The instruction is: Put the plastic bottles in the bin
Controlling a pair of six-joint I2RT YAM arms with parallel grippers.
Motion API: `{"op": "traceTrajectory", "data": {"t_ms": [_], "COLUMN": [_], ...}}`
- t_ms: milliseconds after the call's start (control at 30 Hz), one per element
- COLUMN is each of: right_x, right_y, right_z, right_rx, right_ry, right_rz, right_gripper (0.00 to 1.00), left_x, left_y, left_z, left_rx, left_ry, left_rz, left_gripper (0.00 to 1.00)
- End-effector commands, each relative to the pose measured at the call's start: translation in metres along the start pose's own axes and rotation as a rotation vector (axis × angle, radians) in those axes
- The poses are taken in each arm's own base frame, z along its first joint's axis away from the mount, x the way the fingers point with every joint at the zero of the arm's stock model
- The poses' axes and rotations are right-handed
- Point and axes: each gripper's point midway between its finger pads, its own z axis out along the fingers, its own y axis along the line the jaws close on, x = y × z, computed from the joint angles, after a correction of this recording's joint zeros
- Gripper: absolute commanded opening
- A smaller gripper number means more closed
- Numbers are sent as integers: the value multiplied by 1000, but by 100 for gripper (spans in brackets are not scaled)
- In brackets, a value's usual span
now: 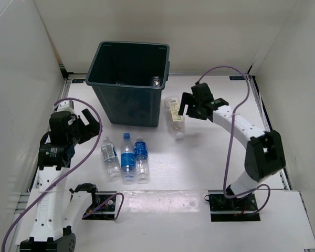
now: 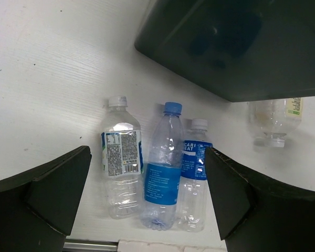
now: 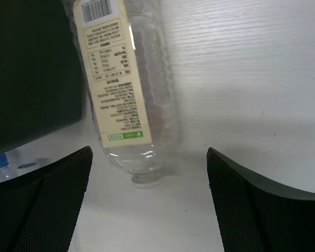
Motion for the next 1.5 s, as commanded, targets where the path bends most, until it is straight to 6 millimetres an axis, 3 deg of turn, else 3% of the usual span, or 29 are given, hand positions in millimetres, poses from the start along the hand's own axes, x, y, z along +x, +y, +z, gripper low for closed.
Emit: {"op": "traceTrajectory", "data": {"t_ms": [0, 33, 300, 333, 533, 567, 633, 767, 833, 900, 1067, 1133, 1233, 1300, 1333, 1433, 1467], "right_x": [-31, -17, -11, -2, 14, 19, 19, 37, 43, 53, 68, 66, 80, 80, 86, 87, 79], "right_y": [25, 32, 52, 48, 46, 38, 44, 39, 36, 35, 28, 31, 24, 30, 24, 22, 21], "right_z": [3, 16, 53, 64, 78, 79, 81, 89, 90, 90, 87, 82, 77, 72, 67, 55, 49], "right_rx": [-80, -120, -125, -101, -22, 33, 46, 104, 125, 128, 136, 128, 154, 142, 157, 177, 188], "right_ry": [-57, 13, 90, 121, 193, 212, 216, 296, 325, 351, 358, 339, 350, 331, 328, 267, 223], "right_rz": [-21, -20, -56, -60, -56, -53, -49, -49, -38, -32, 13, 27, 38, 55, 60, 98, 129], "right_gripper": [90, 90, 90, 90, 90, 90, 90, 90, 82, 62, 59, 47, 36, 35, 29, 19, 15], "left_x": [-3, -4, -4, -4, -3, -3, -5, -4, -3, -4, -3, -3, -3, -5, -4, -3, -3], "left_y": [-4, -4, -5, -6, -6, -7, -2, -2, -2, -2, -2, -2, -1, -1, -1, -1, 0], "left_z": [0, -1, -1, -1, -2, -1, 1, 3, 3, 2, 3, 4, 4, 4, 5, 7, 7], "left_rx": [26, 26, 36, 37, 43, 44, 27, 33, 35, 34, 36, 36, 34, 34, 34, 32, 32], "left_ry": [-16, -21, -20, -16, -17, -19, -23, -11, -11, -18, -12, -9, -8, -13, -10, -1, 1], "left_rz": [3, 6, 5, 5, 4, 4, -12, -19, -22, -25, -26, -27, -30, -35, -34, -36, -37], "left_gripper": [100, 100, 100, 100, 100, 100, 100, 100, 100, 100, 100, 100, 100, 100, 100, 100, 100]}}
